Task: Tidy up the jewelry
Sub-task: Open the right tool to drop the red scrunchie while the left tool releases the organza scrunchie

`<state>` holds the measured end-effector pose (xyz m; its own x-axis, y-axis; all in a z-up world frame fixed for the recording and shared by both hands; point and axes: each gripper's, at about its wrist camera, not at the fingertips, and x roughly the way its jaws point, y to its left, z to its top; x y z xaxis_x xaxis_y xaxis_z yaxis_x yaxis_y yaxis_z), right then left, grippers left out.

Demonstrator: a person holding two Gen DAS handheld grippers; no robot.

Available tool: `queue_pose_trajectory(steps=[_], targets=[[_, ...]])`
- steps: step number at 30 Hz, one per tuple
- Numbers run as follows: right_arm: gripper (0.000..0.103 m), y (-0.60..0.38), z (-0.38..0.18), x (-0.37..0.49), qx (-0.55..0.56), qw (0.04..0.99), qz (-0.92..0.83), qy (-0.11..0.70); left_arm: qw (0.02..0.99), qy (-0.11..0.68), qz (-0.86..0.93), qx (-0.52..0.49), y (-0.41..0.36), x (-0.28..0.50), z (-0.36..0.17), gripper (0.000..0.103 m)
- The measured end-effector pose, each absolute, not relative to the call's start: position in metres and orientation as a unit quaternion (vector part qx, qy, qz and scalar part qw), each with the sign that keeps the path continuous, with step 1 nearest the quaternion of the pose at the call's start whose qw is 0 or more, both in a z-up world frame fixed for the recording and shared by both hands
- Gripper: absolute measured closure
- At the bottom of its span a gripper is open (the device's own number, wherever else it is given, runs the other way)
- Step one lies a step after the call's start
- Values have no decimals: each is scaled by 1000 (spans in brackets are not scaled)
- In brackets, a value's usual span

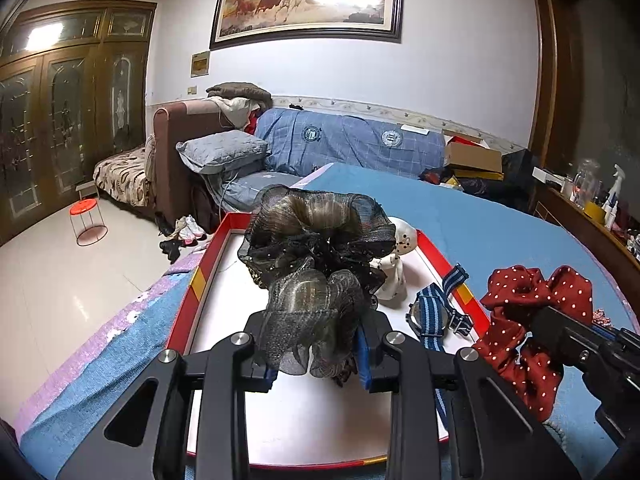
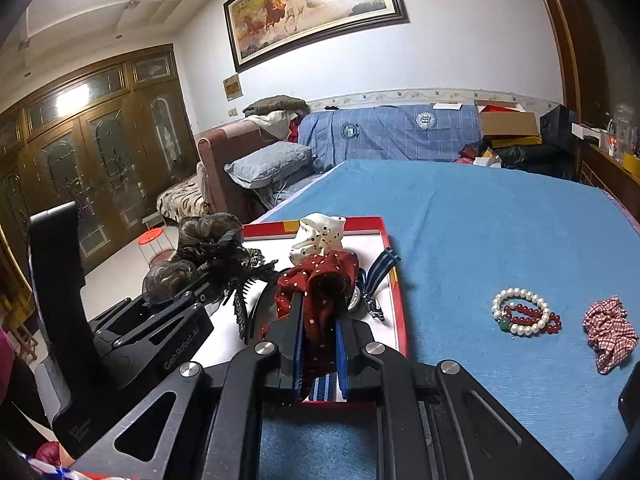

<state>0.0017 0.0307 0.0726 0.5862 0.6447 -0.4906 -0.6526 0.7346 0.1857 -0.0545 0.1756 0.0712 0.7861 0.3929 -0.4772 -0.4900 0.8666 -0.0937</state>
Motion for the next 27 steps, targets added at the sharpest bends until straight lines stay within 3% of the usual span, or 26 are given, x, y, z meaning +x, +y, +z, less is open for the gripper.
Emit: queue_pose_trajectory(steps=[27], targets=[[88, 67, 57, 30, -4, 866, 385, 320, 904, 282, 274, -167, 224, -45, 54, 75]])
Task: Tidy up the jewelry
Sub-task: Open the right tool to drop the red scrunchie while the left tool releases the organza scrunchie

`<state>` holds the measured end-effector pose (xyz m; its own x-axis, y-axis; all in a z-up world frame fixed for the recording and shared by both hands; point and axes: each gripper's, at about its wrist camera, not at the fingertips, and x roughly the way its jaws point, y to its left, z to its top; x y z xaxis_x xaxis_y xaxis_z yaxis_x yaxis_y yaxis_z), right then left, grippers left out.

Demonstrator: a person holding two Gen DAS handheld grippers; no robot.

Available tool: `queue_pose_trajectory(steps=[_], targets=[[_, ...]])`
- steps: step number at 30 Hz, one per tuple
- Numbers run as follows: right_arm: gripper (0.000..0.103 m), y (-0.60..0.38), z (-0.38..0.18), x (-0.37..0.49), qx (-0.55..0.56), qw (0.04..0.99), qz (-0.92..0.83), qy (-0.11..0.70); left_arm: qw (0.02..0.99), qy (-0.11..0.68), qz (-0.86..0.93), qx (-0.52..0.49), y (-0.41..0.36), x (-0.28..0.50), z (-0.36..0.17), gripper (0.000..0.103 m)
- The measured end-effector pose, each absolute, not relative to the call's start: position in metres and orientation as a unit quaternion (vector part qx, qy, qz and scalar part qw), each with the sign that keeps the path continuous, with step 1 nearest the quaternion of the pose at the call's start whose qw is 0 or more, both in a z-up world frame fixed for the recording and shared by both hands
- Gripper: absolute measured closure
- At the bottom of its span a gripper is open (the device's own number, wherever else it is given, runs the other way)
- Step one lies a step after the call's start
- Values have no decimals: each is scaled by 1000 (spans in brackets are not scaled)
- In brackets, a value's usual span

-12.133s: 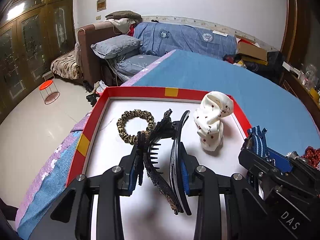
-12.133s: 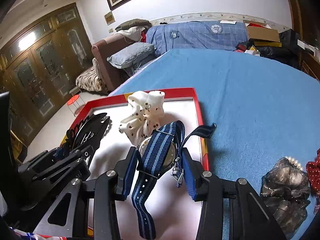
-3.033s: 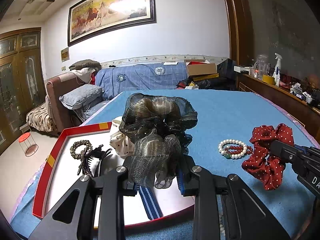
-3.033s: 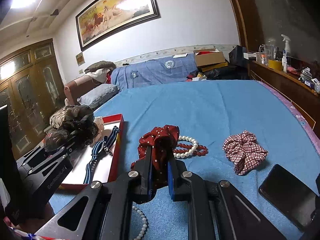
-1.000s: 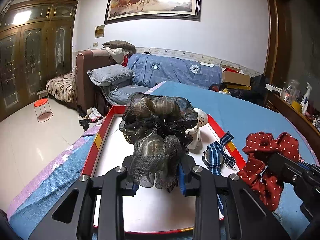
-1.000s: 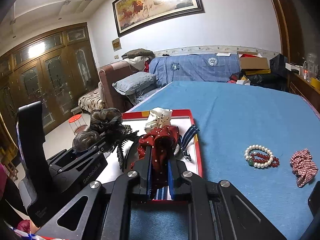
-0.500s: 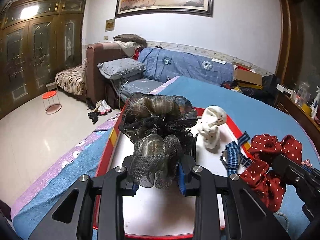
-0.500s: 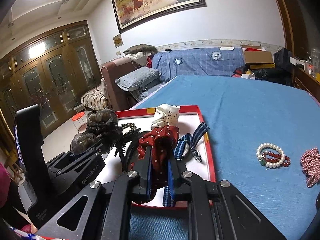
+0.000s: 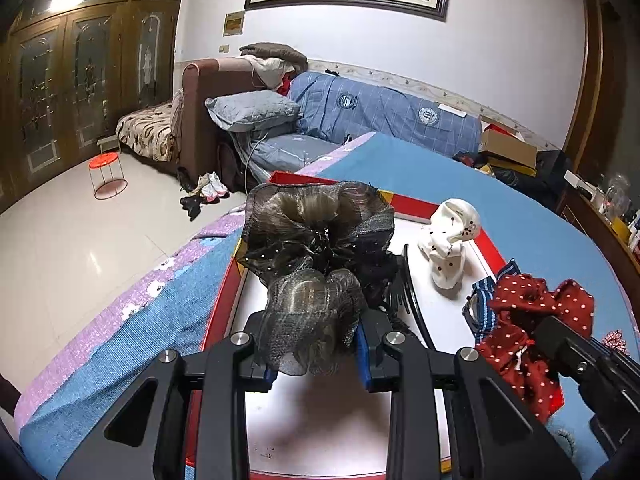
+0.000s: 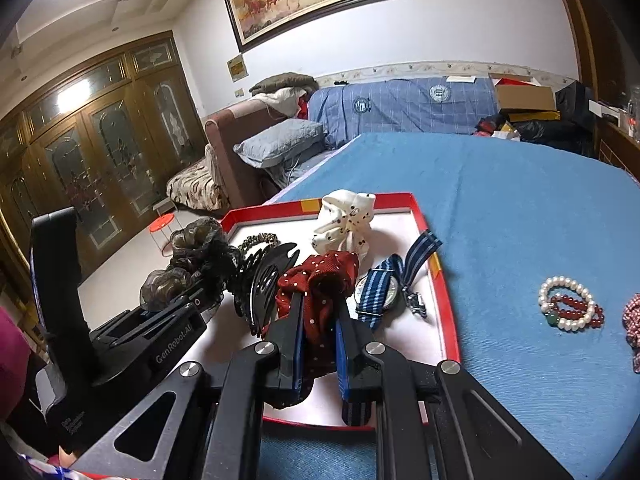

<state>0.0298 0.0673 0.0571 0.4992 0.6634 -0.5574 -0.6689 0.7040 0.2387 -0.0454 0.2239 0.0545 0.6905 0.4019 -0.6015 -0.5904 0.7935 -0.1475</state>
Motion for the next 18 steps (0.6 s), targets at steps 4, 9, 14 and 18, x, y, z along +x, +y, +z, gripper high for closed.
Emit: queue_pose_trajectory(steps=[4, 9, 14, 18], targets=[[88, 79, 52, 38, -11, 860, 386, 335, 899, 293, 274, -178, 228, -44, 49, 75], [88, 89, 43, 50, -10, 853, 383, 355, 892, 311, 267, -192, 233, -39, 43, 75], [88, 93, 37, 55, -13, 848, 381, 367, 891, 316, 266, -190, 233, -35, 42, 75], [87, 95, 33, 59, -14, 846, 380, 375, 891, 315, 265, -190, 231, -34, 42, 74]])
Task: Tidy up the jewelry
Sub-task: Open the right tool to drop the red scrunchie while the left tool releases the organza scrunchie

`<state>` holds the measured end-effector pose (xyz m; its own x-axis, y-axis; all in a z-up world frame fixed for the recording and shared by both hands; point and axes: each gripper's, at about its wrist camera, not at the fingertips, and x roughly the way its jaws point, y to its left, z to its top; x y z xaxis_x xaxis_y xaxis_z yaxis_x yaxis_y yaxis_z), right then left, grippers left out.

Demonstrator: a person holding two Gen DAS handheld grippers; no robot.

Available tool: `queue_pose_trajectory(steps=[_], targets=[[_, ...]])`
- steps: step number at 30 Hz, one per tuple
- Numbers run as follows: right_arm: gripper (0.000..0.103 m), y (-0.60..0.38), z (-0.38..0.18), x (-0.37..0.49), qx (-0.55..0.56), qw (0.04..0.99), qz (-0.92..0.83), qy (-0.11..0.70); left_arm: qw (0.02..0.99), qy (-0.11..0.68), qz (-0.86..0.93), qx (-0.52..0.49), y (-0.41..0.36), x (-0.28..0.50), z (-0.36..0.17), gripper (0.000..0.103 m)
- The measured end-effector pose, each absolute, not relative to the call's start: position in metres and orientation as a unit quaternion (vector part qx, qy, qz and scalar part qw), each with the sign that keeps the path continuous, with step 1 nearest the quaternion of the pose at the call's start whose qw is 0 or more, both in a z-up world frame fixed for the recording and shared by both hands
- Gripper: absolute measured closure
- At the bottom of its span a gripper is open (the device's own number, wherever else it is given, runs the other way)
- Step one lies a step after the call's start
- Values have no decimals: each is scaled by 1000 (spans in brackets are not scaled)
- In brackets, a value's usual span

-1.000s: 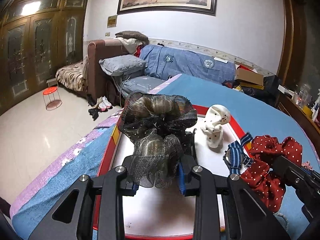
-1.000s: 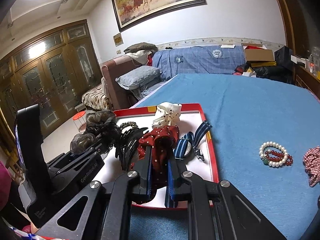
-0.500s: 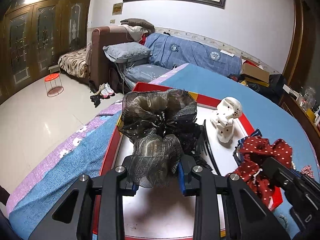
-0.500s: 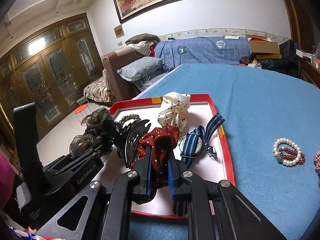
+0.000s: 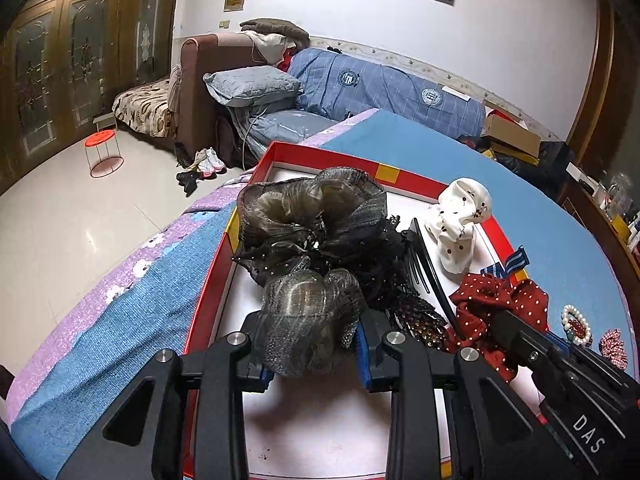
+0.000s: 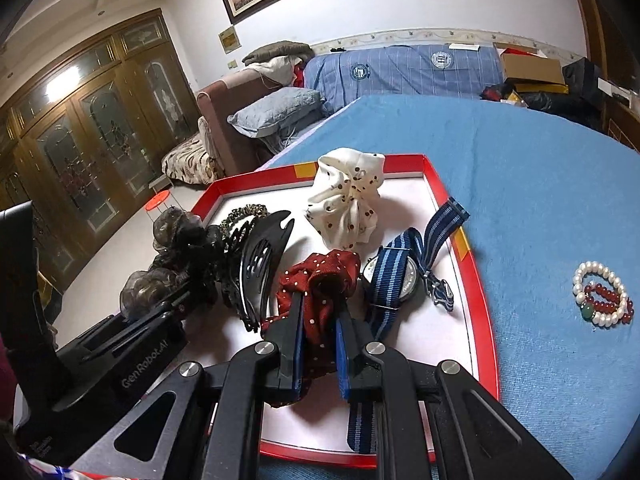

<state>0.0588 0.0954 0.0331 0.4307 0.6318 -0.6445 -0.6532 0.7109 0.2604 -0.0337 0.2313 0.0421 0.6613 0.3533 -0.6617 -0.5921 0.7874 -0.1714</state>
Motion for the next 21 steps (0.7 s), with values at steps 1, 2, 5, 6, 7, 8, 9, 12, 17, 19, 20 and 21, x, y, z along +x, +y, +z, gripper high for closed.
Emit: queue_pose_trajectory(steps=[1, 2, 5, 6, 7, 8, 9, 12, 17, 19, 20, 21], targets=[[85, 94, 34, 59, -13, 845, 381, 375, 892, 314, 264, -190, 231, -33, 42, 73], [81, 94, 34, 60, -12, 845, 382, 375, 893, 312, 264, -191, 230, -32, 42, 71], [77, 94, 34, 61, -13, 844, 384, 374, 895, 305, 265, -190, 229, -32, 42, 64], [77, 94, 34, 60, -13, 844, 385, 374, 896, 303, 265, -189, 228, -32, 43, 64], [76, 93, 34, 60, -13, 844, 385, 373, 897, 301, 265, -187, 227, -31, 43, 64], [74, 94, 35, 58, -13, 844, 385, 372, 897, 301, 265, -186, 226, -32, 43, 64], [71, 92, 35, 58, -12, 845, 385, 370, 898, 299, 264, -185, 225, -31, 44, 64], [67, 87, 39, 55, -8, 849, 384, 362, 902, 291, 264, -179, 223, -33, 45, 62], [64, 79, 49, 48, 3, 855, 386, 346, 911, 270, 266, -165, 216, -40, 51, 57], [64, 75, 53, 45, 7, 858, 387, 339, 914, 261, 265, -160, 214, -45, 54, 56], [64, 74, 54, 45, 10, 858, 388, 337, 916, 256, 265, -158, 213, -47, 55, 56], [64, 71, 57, 44, 13, 858, 389, 335, 919, 250, 264, -155, 210, -48, 57, 55]])
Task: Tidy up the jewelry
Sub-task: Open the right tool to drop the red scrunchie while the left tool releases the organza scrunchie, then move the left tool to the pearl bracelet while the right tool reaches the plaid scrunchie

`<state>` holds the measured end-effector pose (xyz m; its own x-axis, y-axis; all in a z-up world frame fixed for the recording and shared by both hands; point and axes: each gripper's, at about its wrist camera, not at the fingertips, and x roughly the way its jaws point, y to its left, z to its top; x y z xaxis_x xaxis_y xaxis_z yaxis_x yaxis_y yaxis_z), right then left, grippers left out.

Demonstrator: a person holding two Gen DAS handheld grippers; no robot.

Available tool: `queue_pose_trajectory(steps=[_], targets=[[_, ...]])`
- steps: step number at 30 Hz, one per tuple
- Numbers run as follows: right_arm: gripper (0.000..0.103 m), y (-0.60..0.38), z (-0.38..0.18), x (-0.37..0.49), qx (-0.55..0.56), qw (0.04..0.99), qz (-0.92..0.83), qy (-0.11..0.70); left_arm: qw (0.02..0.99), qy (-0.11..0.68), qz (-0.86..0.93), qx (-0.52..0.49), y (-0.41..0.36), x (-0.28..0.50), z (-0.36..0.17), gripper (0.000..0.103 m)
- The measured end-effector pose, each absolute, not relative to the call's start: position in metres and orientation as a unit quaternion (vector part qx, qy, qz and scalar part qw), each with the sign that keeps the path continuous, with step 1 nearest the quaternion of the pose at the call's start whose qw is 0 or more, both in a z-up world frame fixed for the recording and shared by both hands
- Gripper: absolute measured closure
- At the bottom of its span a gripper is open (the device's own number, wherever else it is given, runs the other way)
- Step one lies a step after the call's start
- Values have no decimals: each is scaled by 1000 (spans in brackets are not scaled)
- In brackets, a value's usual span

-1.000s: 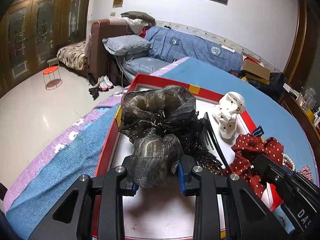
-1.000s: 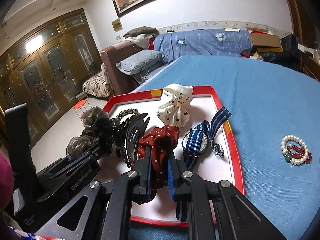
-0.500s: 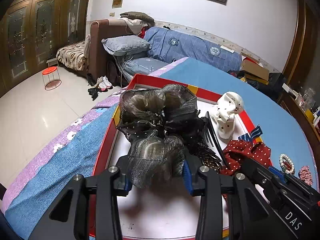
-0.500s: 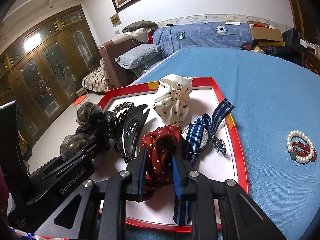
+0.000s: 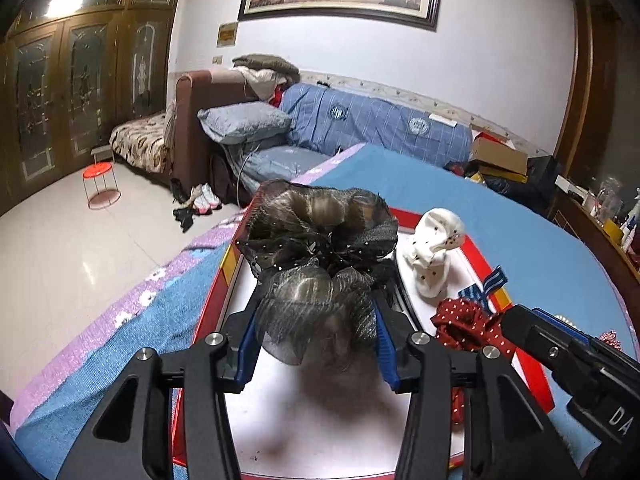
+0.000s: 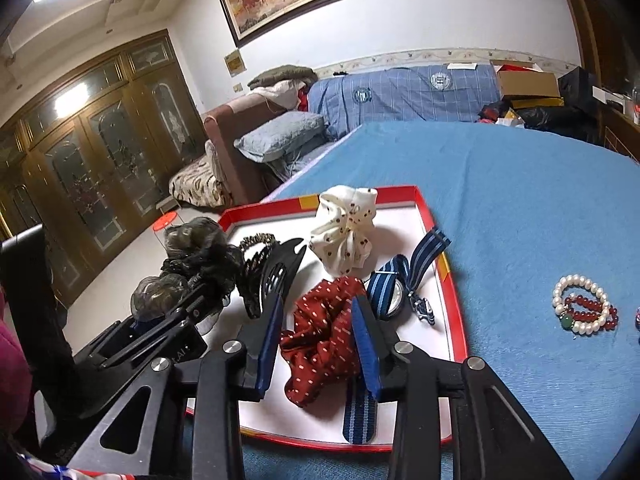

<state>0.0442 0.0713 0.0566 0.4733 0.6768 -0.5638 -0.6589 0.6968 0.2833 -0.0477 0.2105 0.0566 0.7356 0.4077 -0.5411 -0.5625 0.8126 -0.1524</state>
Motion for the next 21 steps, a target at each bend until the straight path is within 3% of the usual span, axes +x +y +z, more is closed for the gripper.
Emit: queue_pose_trajectory(steps=[10, 21], targets=[[63, 48, 67, 41, 42, 860, 390, 326, 928, 211, 274, -140, 203, -57, 68, 47], [60, -17, 79, 54, 85, 879, 356, 304, 934, 190, 275, -125, 194, -61, 75, 45]])
